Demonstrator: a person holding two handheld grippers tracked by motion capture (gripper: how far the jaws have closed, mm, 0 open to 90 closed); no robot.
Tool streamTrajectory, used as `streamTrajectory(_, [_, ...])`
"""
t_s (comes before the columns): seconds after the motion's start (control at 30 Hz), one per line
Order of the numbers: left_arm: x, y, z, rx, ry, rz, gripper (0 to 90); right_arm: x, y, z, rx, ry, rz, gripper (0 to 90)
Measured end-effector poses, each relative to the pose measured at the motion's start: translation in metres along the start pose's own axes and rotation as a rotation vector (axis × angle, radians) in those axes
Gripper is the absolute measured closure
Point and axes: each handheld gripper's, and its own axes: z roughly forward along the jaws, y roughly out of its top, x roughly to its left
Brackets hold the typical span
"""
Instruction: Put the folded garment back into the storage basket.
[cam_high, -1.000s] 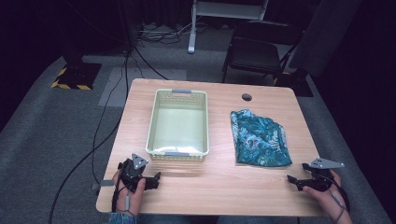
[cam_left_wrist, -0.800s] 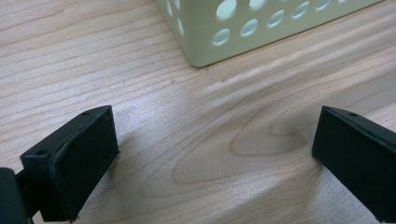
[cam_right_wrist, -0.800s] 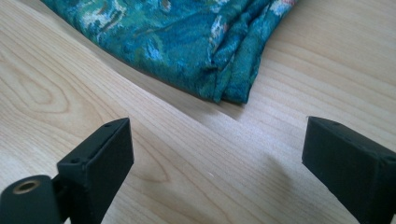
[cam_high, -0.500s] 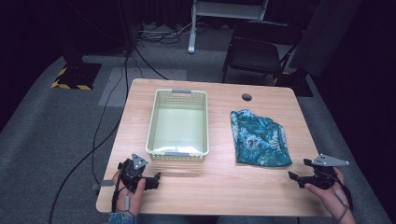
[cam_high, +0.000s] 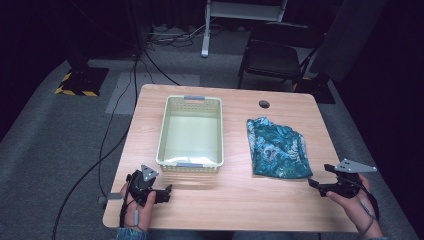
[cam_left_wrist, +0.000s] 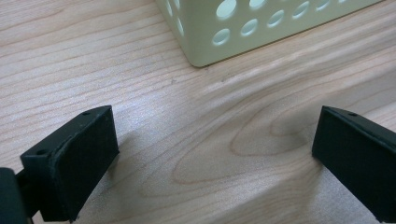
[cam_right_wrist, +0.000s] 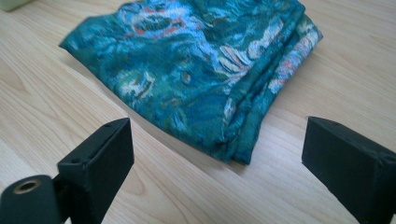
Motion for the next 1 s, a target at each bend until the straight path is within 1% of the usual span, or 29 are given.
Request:
streamTrajectory(0.33, [0.0,0.0,0.0,0.0,0.0,0.0,0.3,-0.001,0.014,-0.005,-0.011,0.002,-0.006,9.4])
streamTrajectory(0.53, [0.0,0.0,0.0,0.0,0.0,0.0,0.3,-0.001,0.021,-0.006,-0.023,0.007,-0.006,9.4])
streamTrajectory(0.67, [0.0,0.0,0.0,0.0,0.0,0.0,0.3,-0.002,0.026,-0.008,-0.044,0.003,0.005,9.4])
streamTrajectory(0.93, [0.0,0.0,0.0,0.0,0.0,0.0,0.3,-0.001,0.035,-0.01,-0.05,0.009,0.005,9.3])
streamTrajectory(1.0, [0.0,0.0,0.0,0.0,0.0,0.0,0.3,-0.001,0.037,-0.01,-0.057,0.018,0.008,8.7])
